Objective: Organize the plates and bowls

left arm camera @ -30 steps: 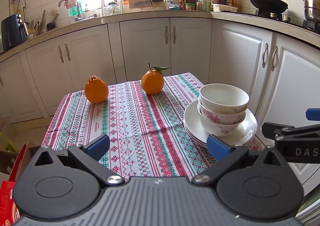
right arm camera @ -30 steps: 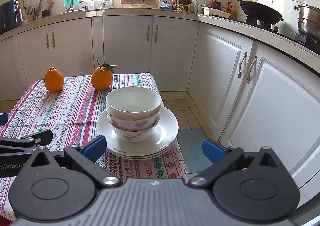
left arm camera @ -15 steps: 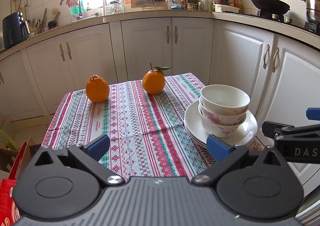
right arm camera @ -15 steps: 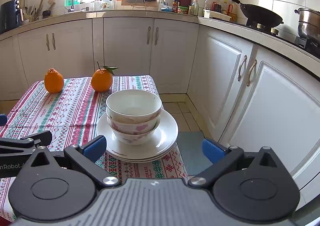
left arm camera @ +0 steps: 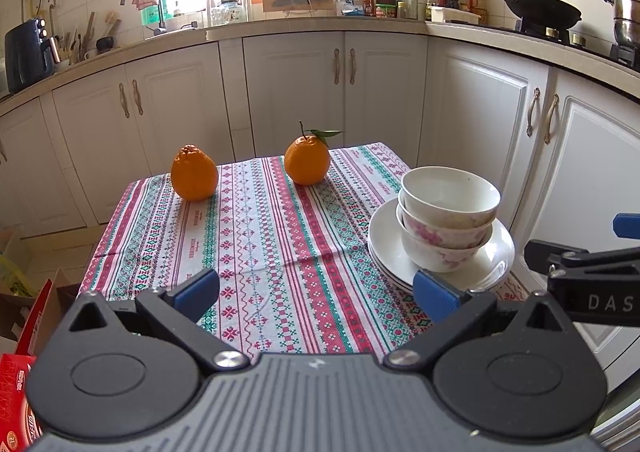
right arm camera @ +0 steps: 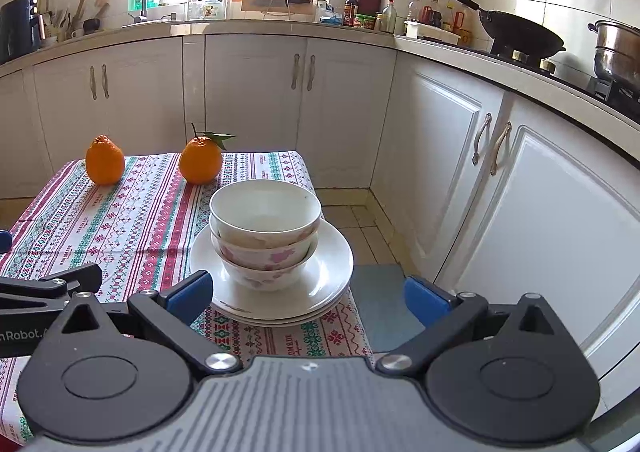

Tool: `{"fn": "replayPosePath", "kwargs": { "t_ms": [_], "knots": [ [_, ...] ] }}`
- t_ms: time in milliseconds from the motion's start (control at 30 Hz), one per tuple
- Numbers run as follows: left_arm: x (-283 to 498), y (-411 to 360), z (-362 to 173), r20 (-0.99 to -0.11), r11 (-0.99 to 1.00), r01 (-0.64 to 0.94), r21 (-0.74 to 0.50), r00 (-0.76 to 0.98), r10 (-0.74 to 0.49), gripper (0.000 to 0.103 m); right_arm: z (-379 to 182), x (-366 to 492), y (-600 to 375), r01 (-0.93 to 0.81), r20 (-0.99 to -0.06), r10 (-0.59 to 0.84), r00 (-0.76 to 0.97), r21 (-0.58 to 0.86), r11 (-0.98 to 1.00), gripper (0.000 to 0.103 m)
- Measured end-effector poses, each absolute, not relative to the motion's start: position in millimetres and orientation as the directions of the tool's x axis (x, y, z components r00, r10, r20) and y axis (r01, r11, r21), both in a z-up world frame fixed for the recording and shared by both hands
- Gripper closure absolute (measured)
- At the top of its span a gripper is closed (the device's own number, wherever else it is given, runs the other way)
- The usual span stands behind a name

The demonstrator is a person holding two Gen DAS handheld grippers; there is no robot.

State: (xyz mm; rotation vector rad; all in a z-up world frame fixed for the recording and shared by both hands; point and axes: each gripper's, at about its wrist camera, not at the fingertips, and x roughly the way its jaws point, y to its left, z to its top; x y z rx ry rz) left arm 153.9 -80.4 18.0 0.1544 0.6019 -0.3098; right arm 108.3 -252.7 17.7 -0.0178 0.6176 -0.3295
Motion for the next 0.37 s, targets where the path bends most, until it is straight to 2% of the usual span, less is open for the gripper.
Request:
{"fn": "replayPosePath", "kwargs": {
  "t_ms": [367],
  "knots": [
    [154.9, -80.6, 16.0, -0.584, 0.942, 0.332, 0.051, 0.775, -0.241, 0.001, 16.4, 108.0, -251.2, 0.302, -0.563, -0.318, 0.763, -0.125, 0.945, 0.0]
  ]
}}
